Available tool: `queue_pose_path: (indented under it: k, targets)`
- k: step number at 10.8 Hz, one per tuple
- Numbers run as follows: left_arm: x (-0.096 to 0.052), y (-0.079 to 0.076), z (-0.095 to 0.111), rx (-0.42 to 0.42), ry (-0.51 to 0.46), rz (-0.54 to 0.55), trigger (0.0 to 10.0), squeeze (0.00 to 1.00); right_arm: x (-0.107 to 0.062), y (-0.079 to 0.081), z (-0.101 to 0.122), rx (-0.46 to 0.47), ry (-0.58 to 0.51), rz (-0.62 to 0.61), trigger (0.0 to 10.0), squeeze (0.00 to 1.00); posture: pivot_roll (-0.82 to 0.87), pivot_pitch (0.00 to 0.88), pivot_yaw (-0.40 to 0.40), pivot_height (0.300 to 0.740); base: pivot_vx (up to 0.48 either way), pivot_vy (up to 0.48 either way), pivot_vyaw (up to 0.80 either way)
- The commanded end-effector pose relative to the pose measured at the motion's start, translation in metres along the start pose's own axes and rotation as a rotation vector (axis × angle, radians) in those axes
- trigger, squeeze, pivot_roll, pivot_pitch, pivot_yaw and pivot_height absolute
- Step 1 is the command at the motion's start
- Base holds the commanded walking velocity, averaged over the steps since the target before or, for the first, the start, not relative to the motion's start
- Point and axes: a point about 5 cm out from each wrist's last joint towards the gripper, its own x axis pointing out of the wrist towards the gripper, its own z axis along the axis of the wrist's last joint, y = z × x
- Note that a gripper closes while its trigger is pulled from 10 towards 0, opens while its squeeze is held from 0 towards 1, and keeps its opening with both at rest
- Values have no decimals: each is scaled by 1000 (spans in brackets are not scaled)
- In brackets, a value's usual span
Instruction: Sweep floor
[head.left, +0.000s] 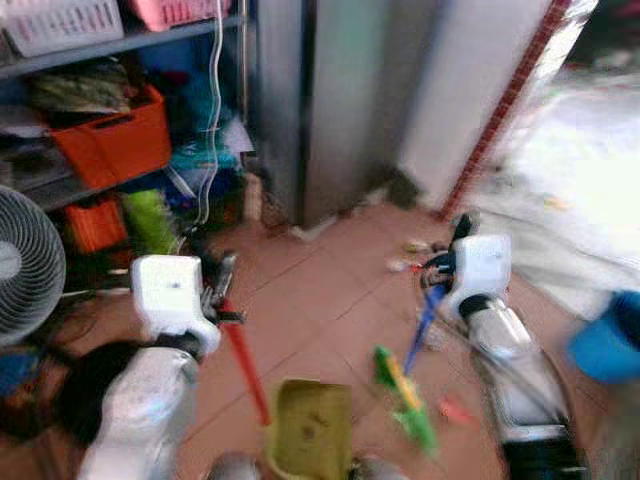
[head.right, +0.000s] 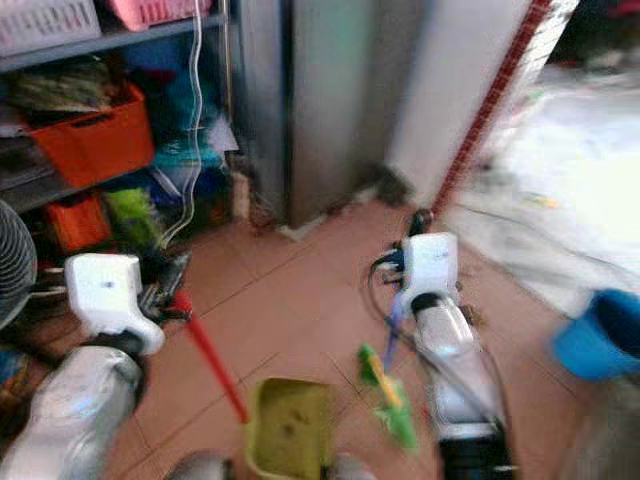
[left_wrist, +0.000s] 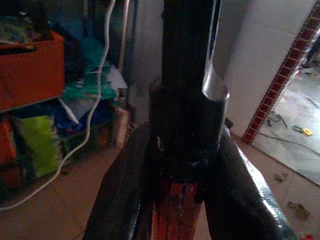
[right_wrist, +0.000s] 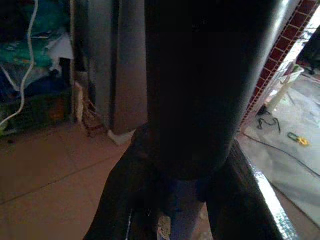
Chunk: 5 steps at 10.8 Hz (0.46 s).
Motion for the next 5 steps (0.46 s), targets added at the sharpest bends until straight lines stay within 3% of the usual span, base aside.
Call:
queue_pose_path:
  k: [1, 5]
  targets:
    - [2, -7, 12, -15, -61, -28, 10000, 0, 0, -7, -1, 6, 8, -20, 10000, 0, 77, 69, -62, 740, 0, 480, -800]
    - [4, -10, 10, -11, -50, -51, 10000, 0, 2, -7, 0, 5, 4, -31, 10000, 0, 76, 70, -56, 740, 0, 480, -800]
